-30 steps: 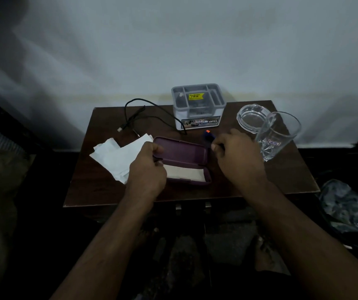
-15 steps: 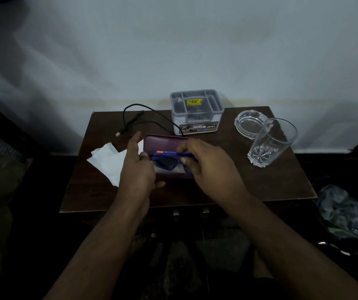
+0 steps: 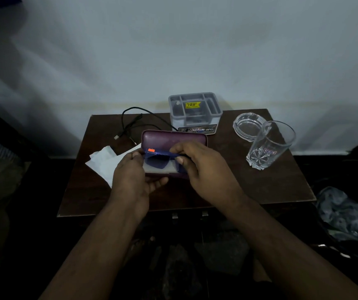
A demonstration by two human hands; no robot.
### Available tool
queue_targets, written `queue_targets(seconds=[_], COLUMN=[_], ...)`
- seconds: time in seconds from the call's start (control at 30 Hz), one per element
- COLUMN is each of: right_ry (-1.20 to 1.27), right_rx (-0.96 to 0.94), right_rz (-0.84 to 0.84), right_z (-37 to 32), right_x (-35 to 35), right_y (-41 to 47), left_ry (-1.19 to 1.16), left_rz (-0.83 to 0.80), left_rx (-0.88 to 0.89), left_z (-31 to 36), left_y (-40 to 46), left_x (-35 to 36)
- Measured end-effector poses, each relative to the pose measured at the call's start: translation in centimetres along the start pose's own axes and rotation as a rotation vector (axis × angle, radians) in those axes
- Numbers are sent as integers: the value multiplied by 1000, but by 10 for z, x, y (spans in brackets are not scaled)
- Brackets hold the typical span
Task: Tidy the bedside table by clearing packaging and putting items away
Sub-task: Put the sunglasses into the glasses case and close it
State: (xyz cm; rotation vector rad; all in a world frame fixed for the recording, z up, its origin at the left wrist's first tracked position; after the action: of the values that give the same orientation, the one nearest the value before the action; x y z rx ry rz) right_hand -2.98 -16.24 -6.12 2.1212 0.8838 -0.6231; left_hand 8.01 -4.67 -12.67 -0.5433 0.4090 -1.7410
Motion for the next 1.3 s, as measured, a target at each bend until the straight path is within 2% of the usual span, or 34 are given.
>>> queue_targets(seconds=[0.1, 0.3, 0.4, 0.5, 0.57, 0.63, 0.77, 0.83, 0.97, 1.1, 1.17, 1.3], right_ry=[-16, -15, -85, -65, 46, 208, 762, 907, 1127, 1310, 1251, 891], right_rx=[-27, -4, -33, 132, 284, 457, 832, 849, 759, 826, 864, 795], right_rz=[29, -29, 128, 360, 381, 311, 212, 170, 128, 104, 102, 165], right_z=[-1, 0, -5, 7, 21, 34, 42, 37, 30, 32, 35, 48], right_x=[-4, 2, -13, -34, -36, -26, -1, 0, -5, -3, -1, 2], right_y=[1, -2, 2, 1, -1, -4, -17, -15, -6, -5, -6, -10], left_ry=[-40, -35, -53, -65, -72, -61, -54, -93, -143, -170, -163, -75], left_rz=[0, -65, -41, -35, -53, -85, -120, -140, -202, -261, -240, -188], left_rx=[-11, -8, -4, 22, 12, 9, 45, 9, 12, 12, 3, 34], left_z=[1, -1, 1, 5, 5, 6, 8, 9, 13, 17, 16, 9], left_y=[1, -3, -4, -8, -10, -13, -14, -16, -18, -20, -19, -14], left_x=[-1, 5, 3, 3, 5, 9, 14, 15, 20, 23, 23, 21])
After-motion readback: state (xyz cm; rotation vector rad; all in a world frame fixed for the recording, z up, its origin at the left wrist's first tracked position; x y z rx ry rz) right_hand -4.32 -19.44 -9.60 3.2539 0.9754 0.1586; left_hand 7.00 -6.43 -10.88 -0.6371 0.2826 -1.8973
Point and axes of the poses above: each hand's wrist, its own y-axis towards the middle knuckle, its own x-axis out of the palm, z = x × y, the point moved 8 cm from there along y, towards the middle knuckle, and after that the axes turned 9 degrees about z, right-handed, at the moved point
